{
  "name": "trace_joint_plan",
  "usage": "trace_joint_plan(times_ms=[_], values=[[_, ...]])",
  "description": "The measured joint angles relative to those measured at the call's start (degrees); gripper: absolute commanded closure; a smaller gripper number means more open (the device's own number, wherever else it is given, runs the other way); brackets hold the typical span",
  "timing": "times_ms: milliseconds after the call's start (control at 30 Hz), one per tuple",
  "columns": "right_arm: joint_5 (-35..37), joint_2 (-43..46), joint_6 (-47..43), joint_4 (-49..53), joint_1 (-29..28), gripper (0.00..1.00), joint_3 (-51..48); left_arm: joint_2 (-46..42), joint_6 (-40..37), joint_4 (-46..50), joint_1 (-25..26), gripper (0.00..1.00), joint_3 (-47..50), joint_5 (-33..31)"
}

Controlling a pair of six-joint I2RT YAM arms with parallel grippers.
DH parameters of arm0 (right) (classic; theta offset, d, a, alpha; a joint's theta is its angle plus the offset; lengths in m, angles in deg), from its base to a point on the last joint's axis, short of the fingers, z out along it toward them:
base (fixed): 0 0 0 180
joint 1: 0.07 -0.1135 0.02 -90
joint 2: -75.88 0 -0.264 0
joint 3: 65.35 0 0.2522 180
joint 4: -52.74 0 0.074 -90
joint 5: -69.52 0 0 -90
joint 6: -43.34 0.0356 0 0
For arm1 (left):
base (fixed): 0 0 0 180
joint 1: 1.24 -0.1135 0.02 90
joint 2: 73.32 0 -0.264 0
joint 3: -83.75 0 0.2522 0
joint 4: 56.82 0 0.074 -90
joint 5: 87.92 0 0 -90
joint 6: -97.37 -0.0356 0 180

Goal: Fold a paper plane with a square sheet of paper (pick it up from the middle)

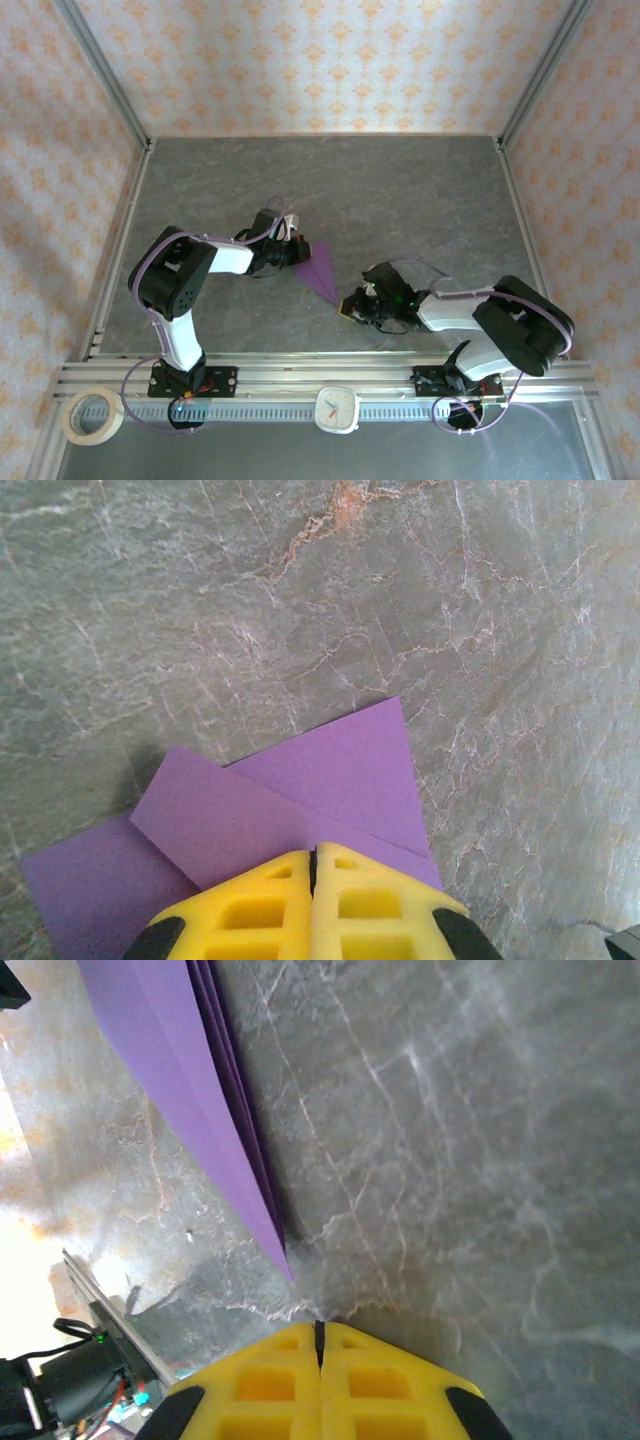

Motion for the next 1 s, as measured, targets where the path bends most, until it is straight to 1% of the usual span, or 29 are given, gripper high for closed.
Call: trace_joint_plan(times_ms=[100, 200, 333, 467, 567, 633, 867, 967, 1000], values=[[0.5, 2.7, 1.2, 1.8, -0.1, 1.0, 2.5, 0.1, 0.0, -0.2, 0.0, 1.0, 0.0, 0.0], [1.6, 1.3, 0.5, 3.3, 0.2, 1.0, 9.5, 0.1, 0.0, -0.3, -0.2, 1.0, 0.0, 0.4], [2.7, -7.0, -0.6, 3.0, 1.0, 1.0, 19.2, 0.2, 0.0, -0.4, -0.3, 1.0, 0.0, 0.8], [3.6, -14.9, -1.2, 2.8, 1.4, 1.0, 22.9, 0.2, -0.2, -0.5, -0.3, 1.0, 0.0, 0.9], [4.0, -18.6, -1.9, 3.8, 1.6, 1.0, 23.3, 0.2, -0.2, -0.5, -0.3, 1.0, 0.0, 1.0], [4.2, -19.5, -2.1, 3.9, 1.8, 1.0, 22.0, 0.3, -0.2, -0.4, -0.3, 1.0, -0.1, 1.0], [3.4, -16.4, -2.4, -4.5, 1.9, 1.0, 13.4, 0.7, -0.2, 2.7, -0.3, 1.0, -2.2, 1.3], [2.9, -16.0, -2.4, -6.7, 2.1, 1.0, 12.0, 0.7, -0.5, 4.9, -0.3, 1.0, -3.3, 1.2], [2.8, -16.0, -2.4, -6.9, 2.1, 1.0, 11.9, 0.7, -0.7, 5.5, -0.3, 0.98, -3.7, 1.0]])
